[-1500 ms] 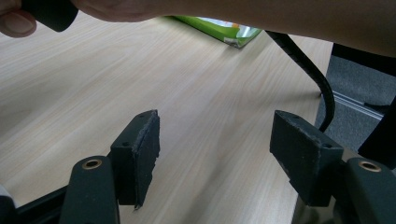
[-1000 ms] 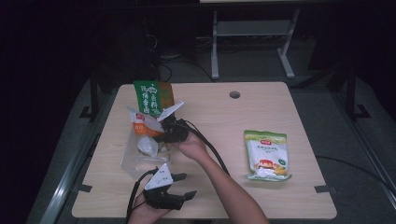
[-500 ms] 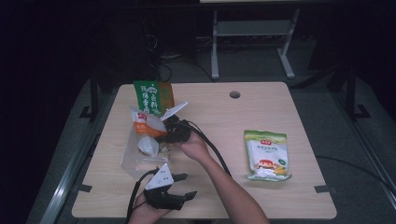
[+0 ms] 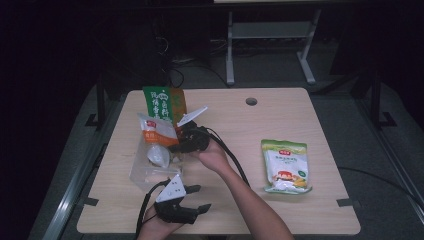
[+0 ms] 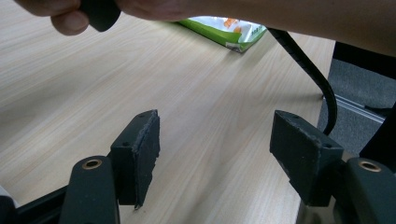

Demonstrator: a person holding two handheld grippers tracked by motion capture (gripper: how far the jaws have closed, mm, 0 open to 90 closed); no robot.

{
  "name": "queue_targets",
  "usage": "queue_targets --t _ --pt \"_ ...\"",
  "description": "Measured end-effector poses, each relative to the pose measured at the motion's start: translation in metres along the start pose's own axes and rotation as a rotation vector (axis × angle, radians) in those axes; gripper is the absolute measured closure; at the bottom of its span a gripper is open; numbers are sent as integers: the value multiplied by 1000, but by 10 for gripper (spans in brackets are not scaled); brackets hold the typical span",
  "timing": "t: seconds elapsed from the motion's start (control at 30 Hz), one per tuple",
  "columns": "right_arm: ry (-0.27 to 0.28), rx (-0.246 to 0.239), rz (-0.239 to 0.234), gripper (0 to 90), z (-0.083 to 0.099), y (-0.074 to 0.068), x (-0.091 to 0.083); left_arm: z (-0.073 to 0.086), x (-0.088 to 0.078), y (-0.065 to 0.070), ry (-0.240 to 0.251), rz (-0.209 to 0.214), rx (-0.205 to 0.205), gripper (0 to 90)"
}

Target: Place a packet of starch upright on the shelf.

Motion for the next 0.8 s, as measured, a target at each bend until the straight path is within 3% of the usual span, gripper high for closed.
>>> queue_targets --t 0.07,0.47,0.8 --pt "2 2 1 778 0 0 -2 0 0 0 -1 0 -1 333" --pt "33 12 -26 686 2 1 -27 0 1 0 1 11 -9 334" --pt "40 28 -35 640 17 6 -54 -2 3 2 -6 10 11 335"
Point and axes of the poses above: each handheld gripper's, and its own axes: x roughly forward along the jaws, z roughly out of its underside, y roughly to its right, the point moved 4 cm from there along x, roughly forward along the jaws, and after that the axes turned 2 degrees about z, right-handed, at the moved point
